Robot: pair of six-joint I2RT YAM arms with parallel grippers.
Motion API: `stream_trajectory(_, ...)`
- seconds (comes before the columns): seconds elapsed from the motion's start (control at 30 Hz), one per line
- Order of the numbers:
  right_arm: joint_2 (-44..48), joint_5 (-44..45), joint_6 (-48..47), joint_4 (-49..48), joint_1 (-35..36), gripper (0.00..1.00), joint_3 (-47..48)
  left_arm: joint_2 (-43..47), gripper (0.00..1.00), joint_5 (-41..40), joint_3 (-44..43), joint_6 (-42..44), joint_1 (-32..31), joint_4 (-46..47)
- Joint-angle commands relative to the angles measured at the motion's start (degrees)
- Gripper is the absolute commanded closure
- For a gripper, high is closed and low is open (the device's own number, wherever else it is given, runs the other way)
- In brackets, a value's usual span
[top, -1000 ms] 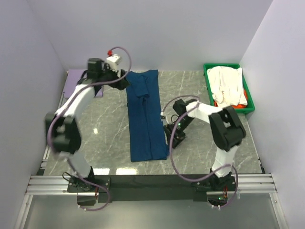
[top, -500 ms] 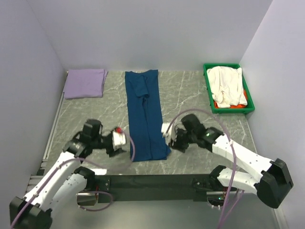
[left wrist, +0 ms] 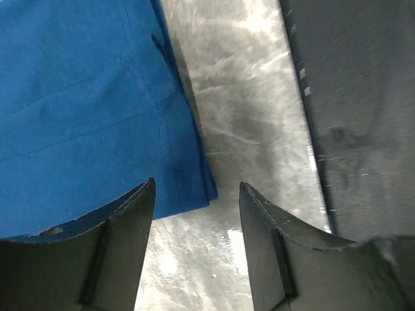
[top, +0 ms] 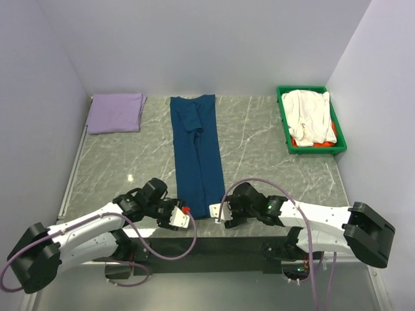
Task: Fold and stack the t-shirts
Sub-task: Fold the tshirt
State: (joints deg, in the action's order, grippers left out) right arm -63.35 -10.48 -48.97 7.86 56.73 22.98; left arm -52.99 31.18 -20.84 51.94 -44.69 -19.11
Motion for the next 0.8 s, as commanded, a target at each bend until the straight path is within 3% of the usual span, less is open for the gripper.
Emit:
stream_trajectory(0.0,-1.77,2.21,-1.48,-7.15,1.36,0.33,-0.13,-3.34,0.40,-3.14,-0.34,2.37,-0.75,5.22)
stream_trajectory(0.27,-0.72,1.52,-5.61,-6.90,3.56,0.31,-2.24,-7.12,0.45,-3.93,-0.78,3.25,-0.67,5.75)
stream_trajectory(0.5,-7.55,0.90,-7.81,-0.92,3.74,0.35,1.97,-10.02,0.56,-4.11,-0.69,2.46,-0.67,7.60)
stream_trajectory(0.6,-10.64,0.64,-7.98,2.33,3.74,0.43,4.09,-10.55,0.62,-4.28,-0.78,2.72,-0.75,7.95)
stream_trajectory(0.7,-10.57,0.02,-8.95,2.69,3.83,0.62,3.39,-10.64,0.66,-4.37,-0.34,2.81,-0.75,8.30)
stream_trajectory(0.73,-10.39,0.11,-9.12,2.60,3.91,0.80,2.86,-10.55,0.70,-4.37,-0.17,2.90,-0.75,8.48)
stream_trajectory(0.77,-10.04,0.20,-8.69,2.08,3.91,0.90,2.77,-10.47,0.73,-4.20,-0.17,2.99,-0.67,8.57)
